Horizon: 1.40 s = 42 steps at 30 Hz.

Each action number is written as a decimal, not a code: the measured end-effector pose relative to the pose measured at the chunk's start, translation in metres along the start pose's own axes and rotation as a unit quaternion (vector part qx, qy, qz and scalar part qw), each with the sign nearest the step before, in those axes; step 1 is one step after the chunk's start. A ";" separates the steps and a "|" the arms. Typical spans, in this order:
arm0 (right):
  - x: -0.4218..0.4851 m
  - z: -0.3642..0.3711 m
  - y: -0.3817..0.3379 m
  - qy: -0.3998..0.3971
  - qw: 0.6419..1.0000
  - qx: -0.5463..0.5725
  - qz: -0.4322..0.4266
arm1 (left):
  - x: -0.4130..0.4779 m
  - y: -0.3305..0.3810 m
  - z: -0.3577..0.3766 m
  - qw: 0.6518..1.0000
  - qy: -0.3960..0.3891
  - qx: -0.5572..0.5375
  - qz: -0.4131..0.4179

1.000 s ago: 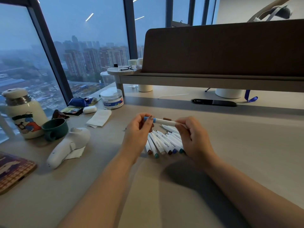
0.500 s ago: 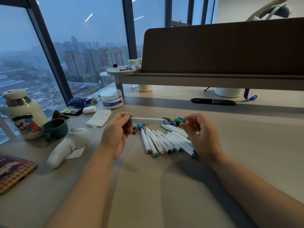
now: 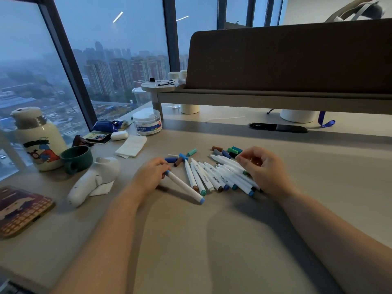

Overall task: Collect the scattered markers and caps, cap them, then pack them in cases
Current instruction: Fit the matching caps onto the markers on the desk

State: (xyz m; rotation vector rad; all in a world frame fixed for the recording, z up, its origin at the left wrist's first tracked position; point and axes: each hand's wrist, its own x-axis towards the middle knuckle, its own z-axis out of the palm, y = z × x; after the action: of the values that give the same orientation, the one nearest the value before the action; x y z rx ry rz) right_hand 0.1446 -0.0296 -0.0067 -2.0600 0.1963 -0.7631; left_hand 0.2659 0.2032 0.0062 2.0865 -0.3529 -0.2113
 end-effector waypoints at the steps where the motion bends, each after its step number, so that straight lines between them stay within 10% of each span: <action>1: 0.001 -0.002 -0.001 -0.022 1.000 0.004 0.020 | -0.002 -0.001 0.000 1.000 -0.010 0.017 0.003; 18: -0.002 -0.005 -0.011 -0.156 0.897 -0.404 -0.086 | 0.012 -0.016 0.003 0.986 0.010 0.167 0.015; 24: -0.002 -0.002 -0.008 -0.081 0.926 -0.359 -0.086 | 0.024 -0.010 0.013 0.970 0.156 0.169 0.082; 42: 0.001 0.014 0.002 0.025 0.965 -0.229 -0.125 | 0.046 0.006 0.028 0.899 0.077 0.399 0.166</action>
State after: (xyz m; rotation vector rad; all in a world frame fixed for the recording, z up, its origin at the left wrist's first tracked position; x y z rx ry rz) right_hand 0.1536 -0.0210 -0.0138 -2.5379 0.1515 -0.9955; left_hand 0.3004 0.1626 -0.0038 2.7669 -0.7887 0.3692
